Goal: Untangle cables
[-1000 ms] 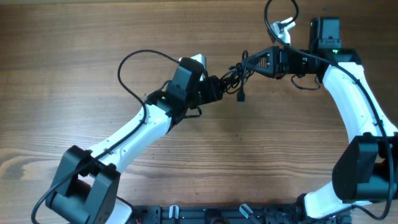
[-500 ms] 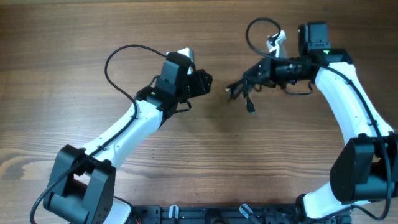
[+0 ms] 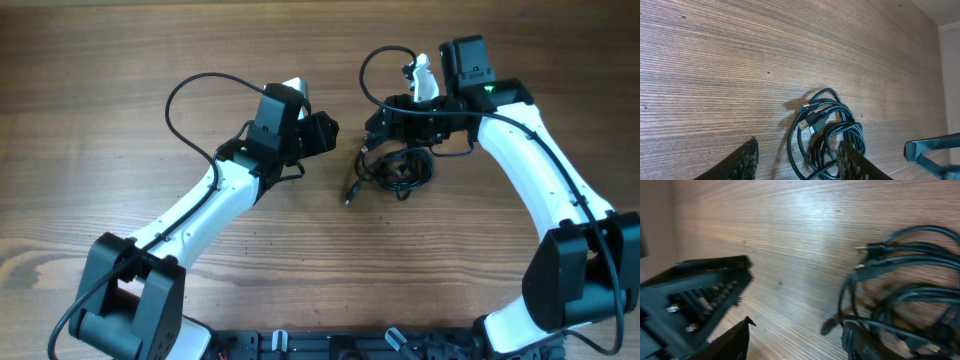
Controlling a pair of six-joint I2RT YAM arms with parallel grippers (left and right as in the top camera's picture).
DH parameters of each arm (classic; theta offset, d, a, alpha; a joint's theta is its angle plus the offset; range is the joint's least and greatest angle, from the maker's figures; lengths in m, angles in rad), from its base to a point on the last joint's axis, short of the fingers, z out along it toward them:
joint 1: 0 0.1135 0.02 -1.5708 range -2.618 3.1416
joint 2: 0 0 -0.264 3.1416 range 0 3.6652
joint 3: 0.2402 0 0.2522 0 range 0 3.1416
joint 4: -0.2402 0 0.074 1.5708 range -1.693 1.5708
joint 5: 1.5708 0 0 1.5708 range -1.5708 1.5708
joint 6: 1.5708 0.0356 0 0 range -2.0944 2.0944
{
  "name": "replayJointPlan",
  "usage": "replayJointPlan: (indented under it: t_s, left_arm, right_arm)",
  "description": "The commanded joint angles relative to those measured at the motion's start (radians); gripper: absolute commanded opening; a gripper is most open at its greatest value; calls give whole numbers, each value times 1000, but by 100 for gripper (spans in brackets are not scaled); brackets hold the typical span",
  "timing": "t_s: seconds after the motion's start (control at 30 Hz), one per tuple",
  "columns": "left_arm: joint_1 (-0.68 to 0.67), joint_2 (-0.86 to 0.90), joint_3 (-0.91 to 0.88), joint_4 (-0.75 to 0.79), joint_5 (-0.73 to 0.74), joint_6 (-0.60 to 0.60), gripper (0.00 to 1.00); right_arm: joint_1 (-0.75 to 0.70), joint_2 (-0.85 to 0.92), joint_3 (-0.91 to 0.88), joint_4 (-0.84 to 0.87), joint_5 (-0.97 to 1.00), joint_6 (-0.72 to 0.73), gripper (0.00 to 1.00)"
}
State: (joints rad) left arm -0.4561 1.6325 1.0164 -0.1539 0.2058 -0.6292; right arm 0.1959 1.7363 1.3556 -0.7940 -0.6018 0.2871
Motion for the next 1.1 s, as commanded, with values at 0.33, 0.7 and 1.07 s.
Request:
replayJointPlan:
  t_s: [0.33,0.7,1.07]
  left_arm:
    - [-221,8,3,10,80,-16,42]
    - [-452,258,3,161,-184,-120,41]
    - [-450,342,3,281,-283,-121,40]
  right_arm:
    - [-202,-14,4,9,205,35,62]
    - [-228,-14,4,7,206,30,66]
    - [-228,-14,4,6,206,28,66]
